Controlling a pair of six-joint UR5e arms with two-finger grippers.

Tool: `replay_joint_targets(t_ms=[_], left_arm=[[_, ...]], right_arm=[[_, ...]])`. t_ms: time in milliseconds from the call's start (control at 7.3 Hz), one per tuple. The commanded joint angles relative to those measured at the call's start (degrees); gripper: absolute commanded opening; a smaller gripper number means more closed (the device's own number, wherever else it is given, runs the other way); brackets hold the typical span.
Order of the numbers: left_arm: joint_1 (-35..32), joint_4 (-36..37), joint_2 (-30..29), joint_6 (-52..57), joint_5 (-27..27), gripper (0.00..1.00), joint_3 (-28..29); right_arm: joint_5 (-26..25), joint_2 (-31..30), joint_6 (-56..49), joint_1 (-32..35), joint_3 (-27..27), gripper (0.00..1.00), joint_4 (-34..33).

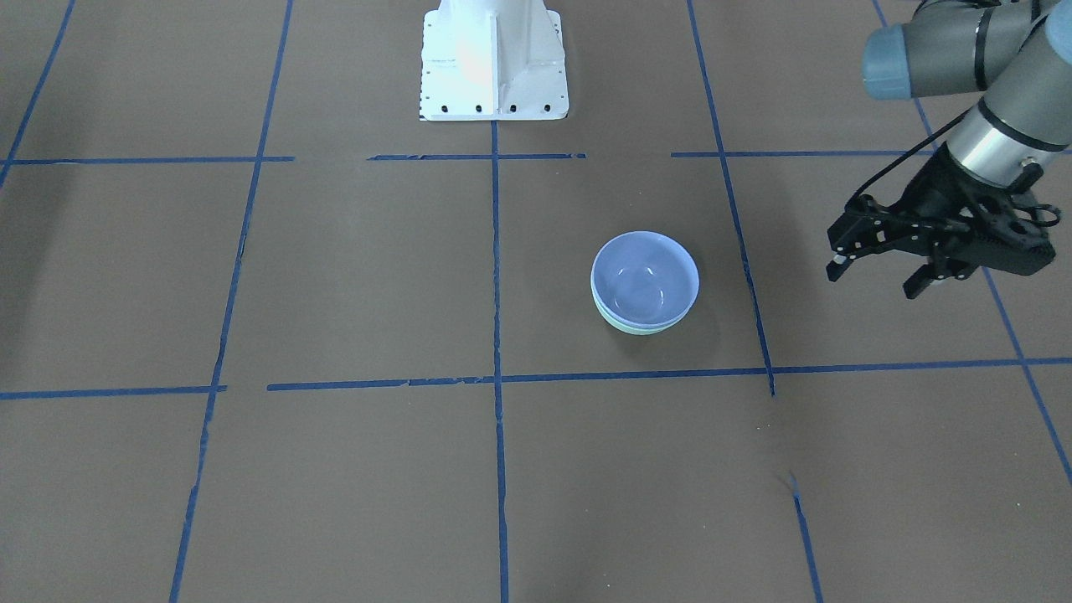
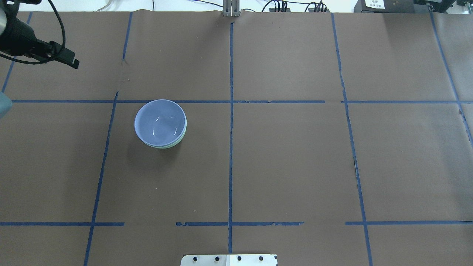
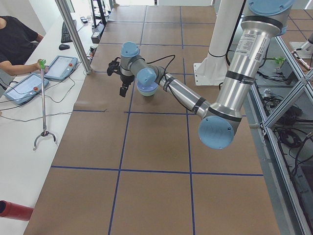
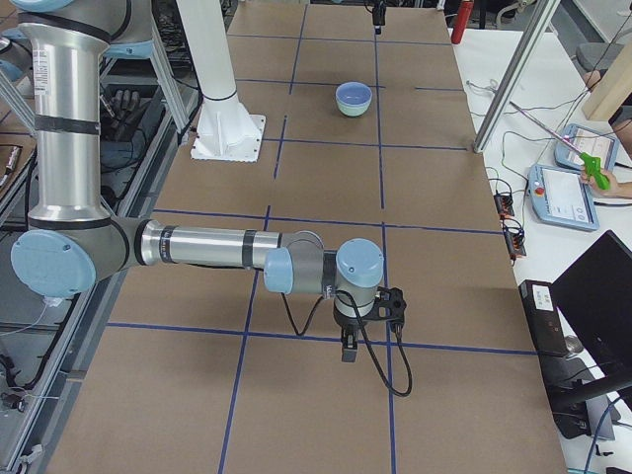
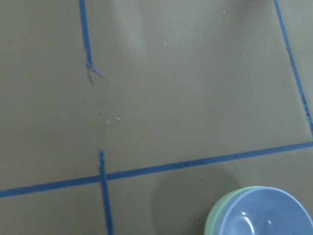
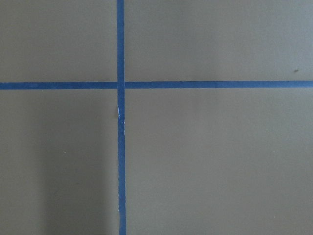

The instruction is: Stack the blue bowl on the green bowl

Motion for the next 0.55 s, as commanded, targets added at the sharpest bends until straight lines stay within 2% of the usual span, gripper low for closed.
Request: replay_joint_targets(t_ms=[0, 137, 274, 411], left_arm=[[-7.62, 5.92, 1.55, 19.39, 0.0, 1.0, 0.87], [-11.48, 6.18, 4.96, 22.42, -0.09, 1.0, 0.88], [-17.61, 5.93, 11.26, 25.67, -2.7, 1.0, 0.88], [-21.67, 6.53, 15.5, 34.93, -5.43, 1.0, 1.58]], right_arm=[[0.03, 0.0, 0.0, 0.0, 0.0, 1.0, -0.09], [0.03, 0.0, 0.0, 0.0, 0.0, 1.0, 0.0], [-0.06, 0.0, 0.0, 0.0, 0.0, 1.0, 0.0], [-0.06, 0.0, 0.0, 0.0, 0.0, 1.0, -0.09]])
